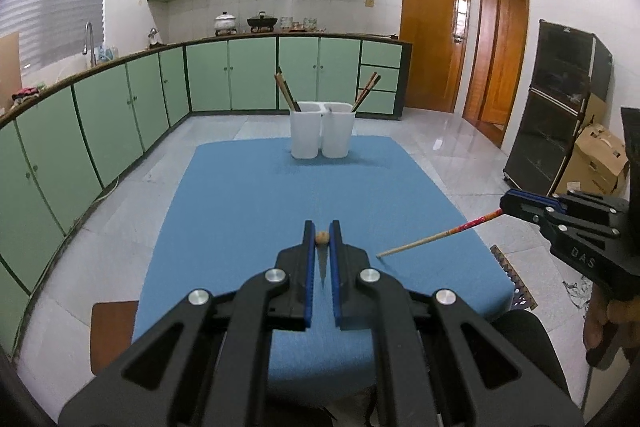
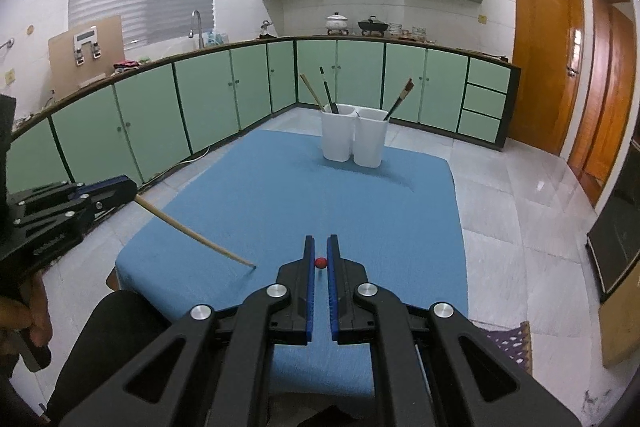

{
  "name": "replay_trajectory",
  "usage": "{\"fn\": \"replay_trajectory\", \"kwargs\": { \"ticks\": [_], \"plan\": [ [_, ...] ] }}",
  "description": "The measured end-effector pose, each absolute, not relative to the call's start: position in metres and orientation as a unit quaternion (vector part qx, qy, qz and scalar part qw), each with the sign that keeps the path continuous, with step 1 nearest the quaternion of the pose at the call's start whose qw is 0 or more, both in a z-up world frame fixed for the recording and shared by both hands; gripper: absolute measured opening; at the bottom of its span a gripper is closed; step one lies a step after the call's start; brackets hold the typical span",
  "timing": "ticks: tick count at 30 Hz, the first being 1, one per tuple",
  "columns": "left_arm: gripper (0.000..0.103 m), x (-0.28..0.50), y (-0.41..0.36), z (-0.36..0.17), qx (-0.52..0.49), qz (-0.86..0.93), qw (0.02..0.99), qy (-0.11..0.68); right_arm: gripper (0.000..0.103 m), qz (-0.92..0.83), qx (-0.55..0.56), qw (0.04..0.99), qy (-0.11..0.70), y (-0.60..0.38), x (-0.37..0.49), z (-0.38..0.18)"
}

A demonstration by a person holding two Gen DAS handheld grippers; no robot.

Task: Organize utensils
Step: 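Lift both chopsticks and carry them to the white holder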

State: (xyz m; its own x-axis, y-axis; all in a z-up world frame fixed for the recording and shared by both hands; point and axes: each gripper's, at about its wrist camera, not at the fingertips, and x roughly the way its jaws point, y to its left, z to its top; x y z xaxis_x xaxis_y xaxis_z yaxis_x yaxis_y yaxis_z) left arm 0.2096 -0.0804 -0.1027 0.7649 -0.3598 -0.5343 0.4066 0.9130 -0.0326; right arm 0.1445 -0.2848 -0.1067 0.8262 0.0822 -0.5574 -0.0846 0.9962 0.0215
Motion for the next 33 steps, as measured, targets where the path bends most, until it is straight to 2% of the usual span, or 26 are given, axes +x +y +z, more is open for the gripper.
{"fn": "replay_trajectory", "kwargs": {
  "ticks": [11,20,33],
  "plan": [
    [0.006,0.221,-0.080,-0.090,0.053,-0.220,0.933,0.278,0.006,0.058,-0.011,0.946,0.318,-0.284,0.177,-0.090],
    [0.006,0.262,-0.082,-0.090,0.059,-0.242,0.919,0.306,0.006,0.070,-0.039,0.930,0.358,-0.281,0.224,-0.074],
    [0.006,0.308,-0.087,-0.080,0.050,-0.275,0.900,0.334,0.006,0.086,-0.016,0.905,0.416,-0.293,0.279,-0.061]
  ]
}}
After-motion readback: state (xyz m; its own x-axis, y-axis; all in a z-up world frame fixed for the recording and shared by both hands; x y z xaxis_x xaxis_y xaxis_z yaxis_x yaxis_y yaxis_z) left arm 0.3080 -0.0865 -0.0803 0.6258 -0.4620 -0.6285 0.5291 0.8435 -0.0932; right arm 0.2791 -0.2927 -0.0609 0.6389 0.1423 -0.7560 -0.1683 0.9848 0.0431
